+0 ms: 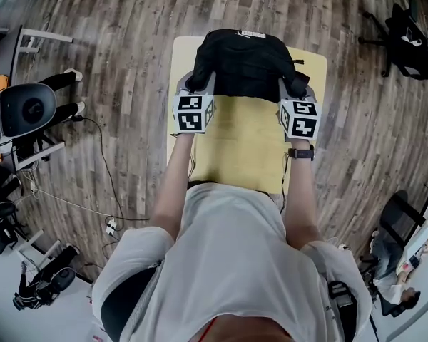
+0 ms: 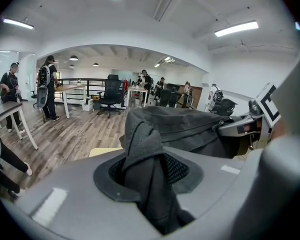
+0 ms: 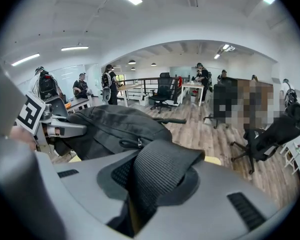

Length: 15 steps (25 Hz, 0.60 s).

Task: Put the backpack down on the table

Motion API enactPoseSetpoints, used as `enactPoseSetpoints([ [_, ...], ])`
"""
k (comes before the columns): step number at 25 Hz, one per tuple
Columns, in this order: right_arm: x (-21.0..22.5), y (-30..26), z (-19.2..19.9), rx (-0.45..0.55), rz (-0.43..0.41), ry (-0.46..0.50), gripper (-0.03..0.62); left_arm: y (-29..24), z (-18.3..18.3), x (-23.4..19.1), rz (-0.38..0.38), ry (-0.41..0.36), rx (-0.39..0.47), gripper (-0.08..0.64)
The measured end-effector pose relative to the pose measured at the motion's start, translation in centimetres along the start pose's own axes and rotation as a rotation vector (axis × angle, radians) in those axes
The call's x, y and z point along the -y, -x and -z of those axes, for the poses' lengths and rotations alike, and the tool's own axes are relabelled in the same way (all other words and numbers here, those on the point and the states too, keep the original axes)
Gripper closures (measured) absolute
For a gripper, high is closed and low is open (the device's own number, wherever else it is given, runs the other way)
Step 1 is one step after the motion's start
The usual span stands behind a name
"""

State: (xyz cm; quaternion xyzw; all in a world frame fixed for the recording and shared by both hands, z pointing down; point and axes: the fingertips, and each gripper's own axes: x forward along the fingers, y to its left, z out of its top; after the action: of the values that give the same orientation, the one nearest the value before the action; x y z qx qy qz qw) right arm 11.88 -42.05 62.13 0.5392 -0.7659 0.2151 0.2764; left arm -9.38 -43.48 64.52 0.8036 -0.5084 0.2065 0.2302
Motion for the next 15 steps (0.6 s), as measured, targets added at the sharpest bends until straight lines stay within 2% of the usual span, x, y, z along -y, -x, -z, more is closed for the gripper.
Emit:
enactPoseSetpoints([
  [8,1.1,-2.1,2.1,-0.049,-0.007,0.004,0.509,-2.5,2.5,0.2,-0.001,0.003,-0.05,0.431],
  [15,1.6,-3.5,3.1,-0.051,-0.023,0.036,0.508,-3.7,3.7,-0.2,-0.017,0.001,-0.043,0.431],
])
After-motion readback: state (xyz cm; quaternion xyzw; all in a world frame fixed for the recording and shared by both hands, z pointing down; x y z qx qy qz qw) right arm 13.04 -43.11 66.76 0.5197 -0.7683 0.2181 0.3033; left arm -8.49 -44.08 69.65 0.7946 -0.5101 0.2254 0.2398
